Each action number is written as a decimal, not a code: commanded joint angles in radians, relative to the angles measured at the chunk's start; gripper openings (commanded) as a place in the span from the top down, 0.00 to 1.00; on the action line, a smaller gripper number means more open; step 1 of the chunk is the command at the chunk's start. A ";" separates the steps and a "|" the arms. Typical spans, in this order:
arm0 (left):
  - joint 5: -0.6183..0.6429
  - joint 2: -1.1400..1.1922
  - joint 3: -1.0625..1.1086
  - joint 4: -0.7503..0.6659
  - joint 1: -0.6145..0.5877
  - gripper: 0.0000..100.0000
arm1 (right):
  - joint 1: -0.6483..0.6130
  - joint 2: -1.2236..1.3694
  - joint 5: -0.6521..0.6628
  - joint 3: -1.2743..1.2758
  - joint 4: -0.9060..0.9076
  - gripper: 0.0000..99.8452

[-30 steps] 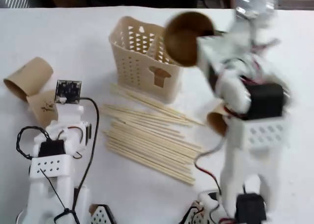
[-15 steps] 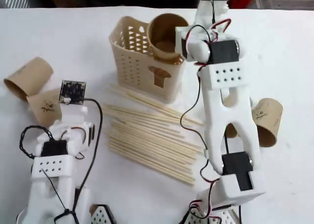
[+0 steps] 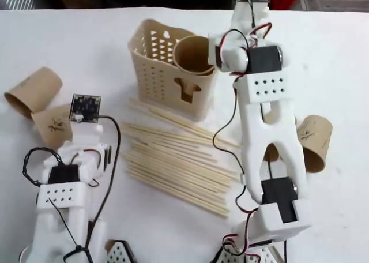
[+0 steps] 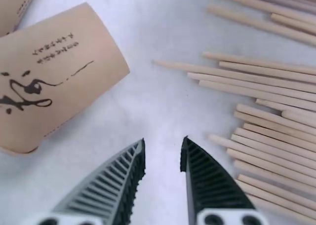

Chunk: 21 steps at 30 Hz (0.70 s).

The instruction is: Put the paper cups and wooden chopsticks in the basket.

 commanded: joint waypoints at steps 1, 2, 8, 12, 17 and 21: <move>0.011 -0.013 -0.002 -0.018 0.013 0.87 | 0.019 -0.168 0.020 -0.049 0.183 0.63; 0.011 -0.013 -0.002 -0.018 0.013 0.87 | 0.019 -0.206 0.054 -0.049 0.229 0.63; 0.011 -0.013 -0.002 -0.018 0.013 0.87 | 0.096 -0.440 0.377 -0.011 0.446 0.68; 0.011 -0.013 -0.002 -0.018 0.013 0.87 | 0.263 -0.598 0.651 0.150 0.427 0.79; 0.011 -0.018 0.018 -0.044 0.013 0.87 | 0.421 -0.786 0.957 0.466 0.394 0.70; 0.011 -0.013 0.020 -0.052 0.012 0.87 | 0.538 -0.986 1.155 0.790 0.205 0.70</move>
